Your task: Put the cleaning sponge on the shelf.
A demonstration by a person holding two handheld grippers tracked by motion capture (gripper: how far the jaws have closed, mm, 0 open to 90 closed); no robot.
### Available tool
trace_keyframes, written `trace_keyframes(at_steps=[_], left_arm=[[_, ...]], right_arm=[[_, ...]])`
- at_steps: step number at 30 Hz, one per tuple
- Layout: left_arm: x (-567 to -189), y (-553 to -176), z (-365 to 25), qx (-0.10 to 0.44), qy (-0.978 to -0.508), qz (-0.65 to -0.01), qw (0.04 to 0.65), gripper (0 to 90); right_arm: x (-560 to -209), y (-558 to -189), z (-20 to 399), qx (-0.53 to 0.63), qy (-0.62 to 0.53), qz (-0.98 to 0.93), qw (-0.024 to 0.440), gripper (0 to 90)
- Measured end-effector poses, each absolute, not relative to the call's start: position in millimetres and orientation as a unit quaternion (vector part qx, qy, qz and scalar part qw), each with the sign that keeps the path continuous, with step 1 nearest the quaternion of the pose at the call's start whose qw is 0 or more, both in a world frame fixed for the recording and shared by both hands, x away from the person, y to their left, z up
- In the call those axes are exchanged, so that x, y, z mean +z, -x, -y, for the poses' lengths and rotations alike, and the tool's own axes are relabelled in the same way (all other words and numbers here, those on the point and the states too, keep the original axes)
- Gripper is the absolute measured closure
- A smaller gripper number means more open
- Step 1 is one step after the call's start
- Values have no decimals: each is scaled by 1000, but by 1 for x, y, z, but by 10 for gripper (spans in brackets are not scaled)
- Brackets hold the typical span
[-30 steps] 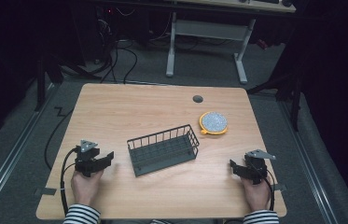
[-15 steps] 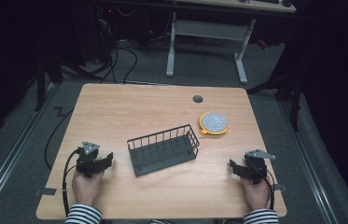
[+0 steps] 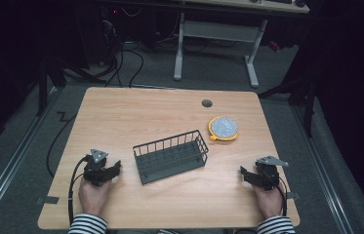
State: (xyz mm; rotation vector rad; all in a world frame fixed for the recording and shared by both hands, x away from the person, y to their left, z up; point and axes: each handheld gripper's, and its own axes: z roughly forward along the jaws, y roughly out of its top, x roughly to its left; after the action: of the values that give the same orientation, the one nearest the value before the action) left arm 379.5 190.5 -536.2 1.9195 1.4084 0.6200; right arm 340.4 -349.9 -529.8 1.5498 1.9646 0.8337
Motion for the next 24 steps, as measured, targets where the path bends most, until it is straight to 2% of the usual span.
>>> trace_keyframes(at_steps=[3,11,24], left_arm=[[-536,-379,-190,237,-736,-539,334,369],[-536,-379,-190,235,-736,-539,334,347],[-536,-380,-190,235,-736,-539,334,343]], right_arm=[[-529,-341,351,315,-570,-720,240,374],[-510,-352,348,339,-568,-722,203,399],[-477,-387,337,360,-555,-727,186,415]])
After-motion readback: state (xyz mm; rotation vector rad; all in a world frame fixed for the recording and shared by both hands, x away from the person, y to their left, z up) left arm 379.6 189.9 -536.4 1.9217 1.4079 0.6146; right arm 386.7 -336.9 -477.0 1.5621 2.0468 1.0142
